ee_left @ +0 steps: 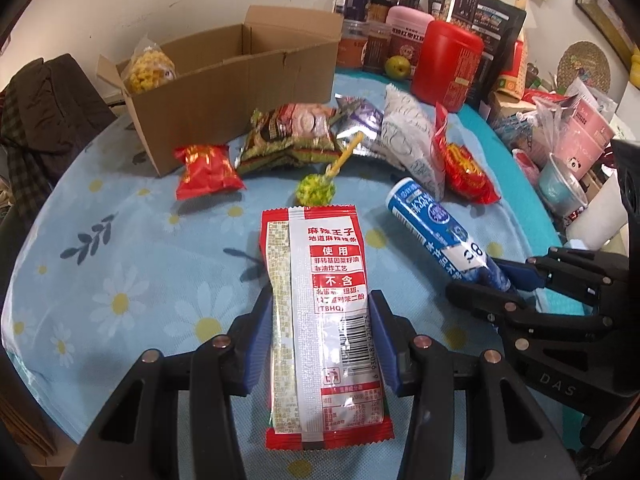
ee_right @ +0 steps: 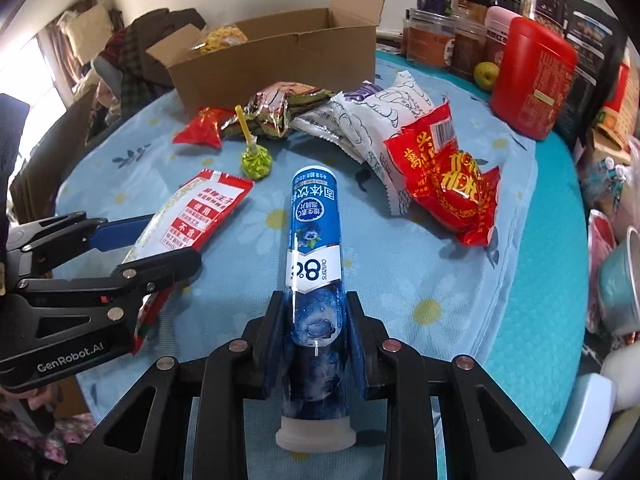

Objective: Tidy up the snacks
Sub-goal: 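Lift the spicy-strip packet and blue drink tube with both grippers, then carry the packet and drink tube with both grippers over the cardboard box, then open both grippers to drop the spicy-strip packet and blue tube into the box, then withdraw both grippers from the cardboard box back over the table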

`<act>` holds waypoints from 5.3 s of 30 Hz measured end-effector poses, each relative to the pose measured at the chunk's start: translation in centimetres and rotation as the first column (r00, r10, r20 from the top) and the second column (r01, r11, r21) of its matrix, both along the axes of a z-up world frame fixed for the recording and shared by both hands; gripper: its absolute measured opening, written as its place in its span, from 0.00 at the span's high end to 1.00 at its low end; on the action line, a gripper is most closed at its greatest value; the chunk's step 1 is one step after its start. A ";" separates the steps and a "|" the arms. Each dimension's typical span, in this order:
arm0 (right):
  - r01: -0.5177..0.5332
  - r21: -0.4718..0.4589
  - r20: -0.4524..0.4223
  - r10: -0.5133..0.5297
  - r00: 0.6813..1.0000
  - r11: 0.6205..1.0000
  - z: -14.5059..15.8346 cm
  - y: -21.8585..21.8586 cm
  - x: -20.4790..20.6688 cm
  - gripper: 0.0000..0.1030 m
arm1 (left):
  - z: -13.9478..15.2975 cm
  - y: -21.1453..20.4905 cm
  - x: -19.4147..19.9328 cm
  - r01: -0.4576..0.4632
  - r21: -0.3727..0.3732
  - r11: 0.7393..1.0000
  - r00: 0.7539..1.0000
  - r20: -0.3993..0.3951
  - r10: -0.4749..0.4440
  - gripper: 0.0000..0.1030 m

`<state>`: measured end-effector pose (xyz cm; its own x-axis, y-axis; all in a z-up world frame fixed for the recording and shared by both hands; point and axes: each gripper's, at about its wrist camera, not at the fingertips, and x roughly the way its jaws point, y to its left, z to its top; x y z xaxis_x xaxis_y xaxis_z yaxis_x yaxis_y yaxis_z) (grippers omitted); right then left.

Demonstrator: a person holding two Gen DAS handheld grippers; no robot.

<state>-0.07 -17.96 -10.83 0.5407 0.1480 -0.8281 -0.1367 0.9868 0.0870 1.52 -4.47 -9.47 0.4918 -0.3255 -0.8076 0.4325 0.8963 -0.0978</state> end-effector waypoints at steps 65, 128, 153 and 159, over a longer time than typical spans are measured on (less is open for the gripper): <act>-0.186 -0.003 0.446 0.168 0.879 0.983 17.6 2.3 21.6 0.73 | 16.2 1.8 21.5 -0.078 -0.139 0.987 0.891 0.434 0.131 0.55; -0.143 -0.096 0.094 0.152 0.984 0.985 10.0 3.4 30.5 0.62 | 7.2 0.8 29.9 -0.282 0.218 0.934 0.959 0.086 0.269 0.51; -0.084 -0.084 0.343 0.108 0.933 0.993 20.0 1.8 19.6 0.57 | 18.4 1.3 19.8 -0.301 0.070 0.951 0.910 0.318 0.264 0.49; -0.064 -0.077 0.413 0.090 0.906 0.995 21.8 1.2 15.9 0.47 | 20.5 0.8 15.8 -0.263 0.039 0.964 0.898 0.374 0.230 0.49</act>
